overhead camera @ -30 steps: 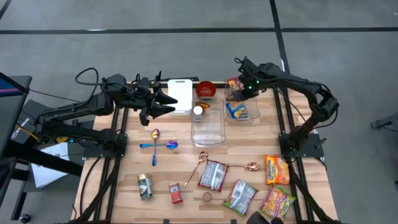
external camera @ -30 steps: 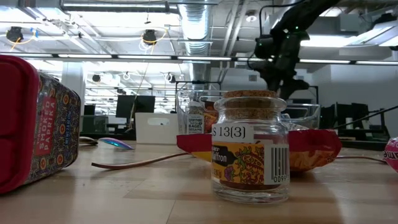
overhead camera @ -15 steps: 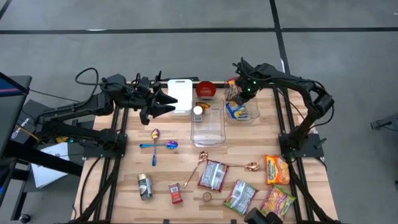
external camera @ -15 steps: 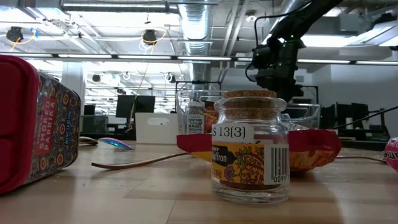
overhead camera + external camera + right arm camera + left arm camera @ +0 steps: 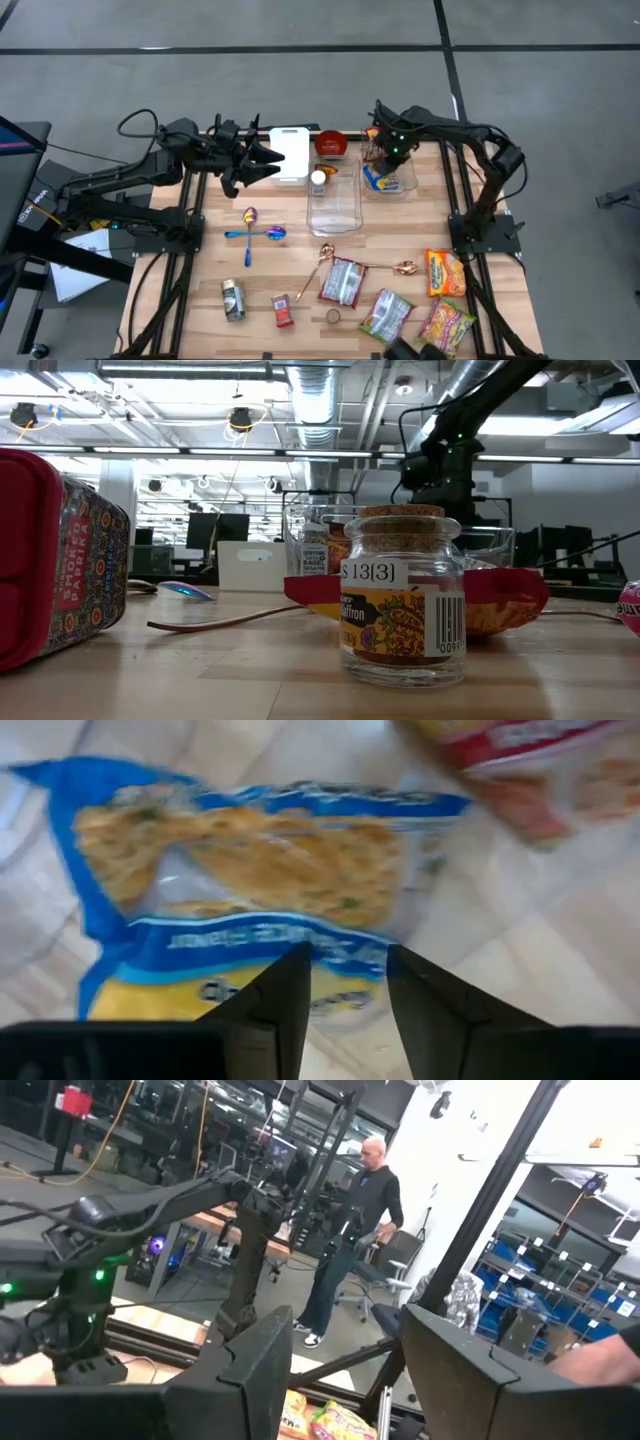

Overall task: Pick & Place Food Item
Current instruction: Put the blue noodle pack into the right transparent bin

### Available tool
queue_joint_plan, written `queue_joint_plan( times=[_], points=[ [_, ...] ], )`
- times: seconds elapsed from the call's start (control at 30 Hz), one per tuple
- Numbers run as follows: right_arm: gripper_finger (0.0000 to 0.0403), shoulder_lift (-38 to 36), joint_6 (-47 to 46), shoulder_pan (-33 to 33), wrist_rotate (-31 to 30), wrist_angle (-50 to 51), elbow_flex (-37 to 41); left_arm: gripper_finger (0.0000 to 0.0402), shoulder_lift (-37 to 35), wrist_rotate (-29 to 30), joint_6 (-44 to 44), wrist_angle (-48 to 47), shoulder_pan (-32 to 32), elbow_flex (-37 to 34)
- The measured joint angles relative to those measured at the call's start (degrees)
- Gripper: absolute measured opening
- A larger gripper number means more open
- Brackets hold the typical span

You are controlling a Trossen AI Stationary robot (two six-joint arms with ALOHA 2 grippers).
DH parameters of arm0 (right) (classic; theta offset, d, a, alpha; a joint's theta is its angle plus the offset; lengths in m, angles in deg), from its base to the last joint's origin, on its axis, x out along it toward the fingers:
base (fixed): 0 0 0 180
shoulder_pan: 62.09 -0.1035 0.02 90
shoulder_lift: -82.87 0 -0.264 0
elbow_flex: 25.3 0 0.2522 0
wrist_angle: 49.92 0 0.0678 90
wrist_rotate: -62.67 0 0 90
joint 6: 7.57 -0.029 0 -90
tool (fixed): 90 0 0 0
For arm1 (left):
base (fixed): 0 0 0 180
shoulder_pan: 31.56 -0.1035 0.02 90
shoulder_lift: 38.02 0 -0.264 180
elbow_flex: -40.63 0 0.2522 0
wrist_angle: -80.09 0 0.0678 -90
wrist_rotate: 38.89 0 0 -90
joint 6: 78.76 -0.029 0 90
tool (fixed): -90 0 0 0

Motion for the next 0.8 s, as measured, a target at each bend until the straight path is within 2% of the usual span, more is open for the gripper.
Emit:
queue_joint_plan(
  times=[0.4, 0.63, 0.8],
  points=[
    [0.0111, 1.56, -1.97, -6.77, -0.96, -3.38, 0.00, 0.0182, 0.00, 1.02, 0.68, 0.38, 0.00, 0.00],
    [0.0105, 1.56, -1.99, -6.41, -5.94, -0.40, 0.00, 0.0182, 0.00, 1.29, 1.57, 1.46, 0.00, 0.00],
    [0.0098, 1.50, -1.99, -4.43, -6.35, 0.19, 1.08, 0.0182, 0.00, 1.53, 1.63, 1.46, 0.03, 0.00]
  ],
)
